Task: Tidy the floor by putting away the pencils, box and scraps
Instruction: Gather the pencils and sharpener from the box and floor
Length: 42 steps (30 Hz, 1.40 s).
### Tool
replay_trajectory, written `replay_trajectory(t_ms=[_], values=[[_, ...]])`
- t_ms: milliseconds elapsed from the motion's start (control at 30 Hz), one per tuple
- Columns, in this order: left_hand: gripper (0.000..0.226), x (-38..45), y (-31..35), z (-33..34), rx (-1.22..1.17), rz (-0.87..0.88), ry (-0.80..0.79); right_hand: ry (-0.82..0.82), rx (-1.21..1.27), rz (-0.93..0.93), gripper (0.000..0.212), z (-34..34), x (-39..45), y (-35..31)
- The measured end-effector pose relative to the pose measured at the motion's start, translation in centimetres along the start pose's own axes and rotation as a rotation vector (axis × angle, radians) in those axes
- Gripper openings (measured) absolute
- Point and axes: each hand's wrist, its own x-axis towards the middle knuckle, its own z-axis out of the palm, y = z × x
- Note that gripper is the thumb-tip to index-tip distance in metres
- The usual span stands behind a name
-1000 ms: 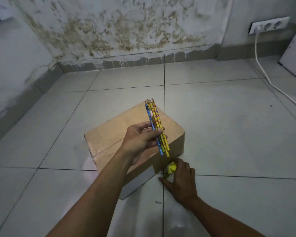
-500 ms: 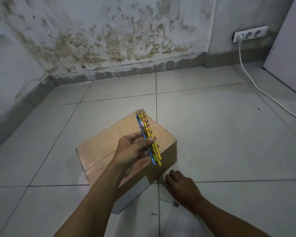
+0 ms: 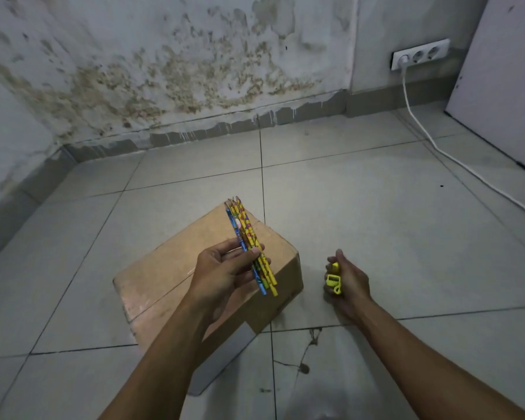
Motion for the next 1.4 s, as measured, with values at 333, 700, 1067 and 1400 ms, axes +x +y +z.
replay_trajectory(t_ms=[333, 700, 1067, 1400], values=[[0.045, 2.7, 0.4, -0.1, -0.019, 0.037, -0.019, -0.288, -0.527, -0.127, 0.037, 4.0, 6.9, -3.1], [0.041, 4.8, -0.1, -1.5, -0.02, 0.005, -0.018, -0.885, -1.72, -0.353, 0.052, 9.9, 11.3, -2.8], [0.04, 4.5, -0.2, -0.3, -0.016, 0.007, -0.03, -0.662, -1.16, -0.397, 0.014, 5.8, 10.7, -2.3], [0.041, 2.3, 1.4, 0.6, 0.011, 0.073, -0.02, -0.602, -0.037, 0.101, 0.01, 8.4, 4.2, -9.7]])
